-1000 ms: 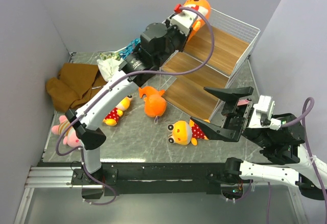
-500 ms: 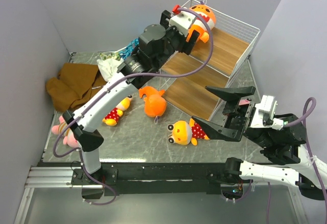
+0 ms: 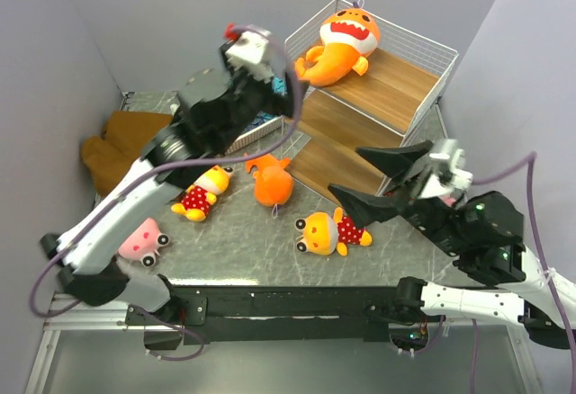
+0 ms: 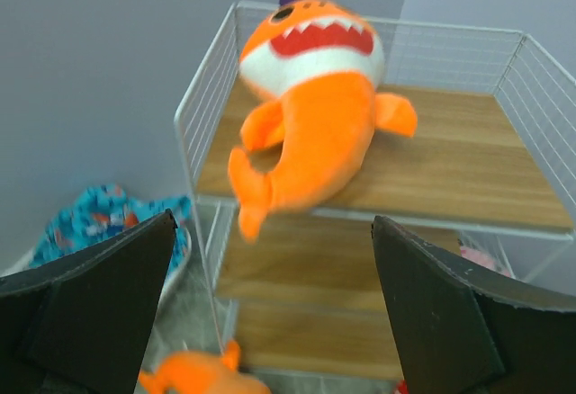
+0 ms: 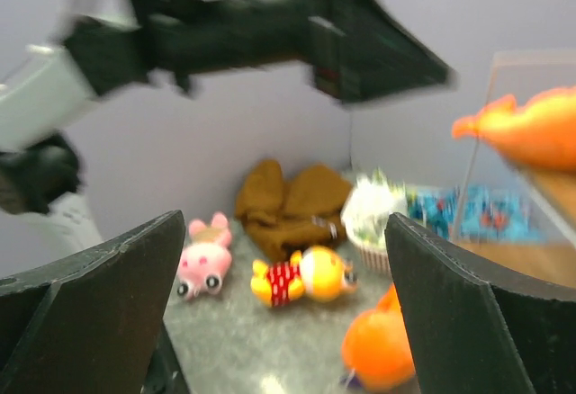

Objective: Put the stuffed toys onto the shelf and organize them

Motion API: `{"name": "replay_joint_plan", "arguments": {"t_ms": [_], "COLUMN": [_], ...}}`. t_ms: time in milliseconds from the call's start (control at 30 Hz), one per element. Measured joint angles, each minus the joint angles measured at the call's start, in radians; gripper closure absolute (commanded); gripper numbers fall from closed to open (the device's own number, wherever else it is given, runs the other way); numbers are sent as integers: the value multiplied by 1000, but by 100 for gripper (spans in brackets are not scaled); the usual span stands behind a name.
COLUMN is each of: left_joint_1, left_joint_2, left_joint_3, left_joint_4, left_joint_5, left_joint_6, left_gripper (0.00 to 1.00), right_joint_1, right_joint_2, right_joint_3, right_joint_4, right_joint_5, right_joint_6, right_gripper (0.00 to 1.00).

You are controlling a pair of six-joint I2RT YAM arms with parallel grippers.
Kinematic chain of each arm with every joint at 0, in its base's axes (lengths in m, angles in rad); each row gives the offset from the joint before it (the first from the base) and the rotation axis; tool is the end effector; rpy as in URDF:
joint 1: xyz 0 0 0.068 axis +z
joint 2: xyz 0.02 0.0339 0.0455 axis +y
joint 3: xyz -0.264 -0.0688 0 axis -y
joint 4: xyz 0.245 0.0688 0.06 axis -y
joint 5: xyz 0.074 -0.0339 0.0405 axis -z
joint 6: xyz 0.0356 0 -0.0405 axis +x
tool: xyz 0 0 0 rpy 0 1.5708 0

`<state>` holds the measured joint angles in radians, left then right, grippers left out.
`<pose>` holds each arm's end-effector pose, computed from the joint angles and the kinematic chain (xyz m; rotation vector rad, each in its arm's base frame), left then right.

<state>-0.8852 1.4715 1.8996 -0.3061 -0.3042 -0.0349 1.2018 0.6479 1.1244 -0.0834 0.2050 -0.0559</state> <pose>0.1975 -0.2247 0.5456 0.3704 1.4291 -0.5301 0.0429 0.0909 0.4802 -0.5650 1.0958 0.8837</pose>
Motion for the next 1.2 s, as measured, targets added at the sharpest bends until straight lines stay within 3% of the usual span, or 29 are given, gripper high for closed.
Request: {"name": "replay_joint_plan", "arguments": {"t_ms": [133,400,533,733,800,1000,1200], "left_joint_1": [0,0,0,8,33,191,241], "left_joint_2": [-182,-633,-740,-665,-593,-336,-146], "left_joint_3": [-189,-819,-1056,-1125,-1118,-1079,-1055], "left_joint_4": [-74,-160,-164,-74,-25,76,148], "left_joint_5": [-51,-143,-184,-217,-199,-56,39], "left_joint_6": [-177,-604,-694,-713,-714,-731,-724], "left_gripper": [3,4,4,1,5,9,10], "right_joint_1": [0,0,0,0,0,0,0], "right_joint_2": [55,176,239,241,217,164,140], "right_joint_3": [15,-69,-150,-195,-195,-195,-201], "right_joint_4": [-106,-248,-245,-242,-230,-208,-200], "right_joint_5": [62,84,63,56,58,58,58], "right_joint_6": [86,314,377,388,386,378,372], "right_gripper": [7,18,19,20,20,20,20]}}
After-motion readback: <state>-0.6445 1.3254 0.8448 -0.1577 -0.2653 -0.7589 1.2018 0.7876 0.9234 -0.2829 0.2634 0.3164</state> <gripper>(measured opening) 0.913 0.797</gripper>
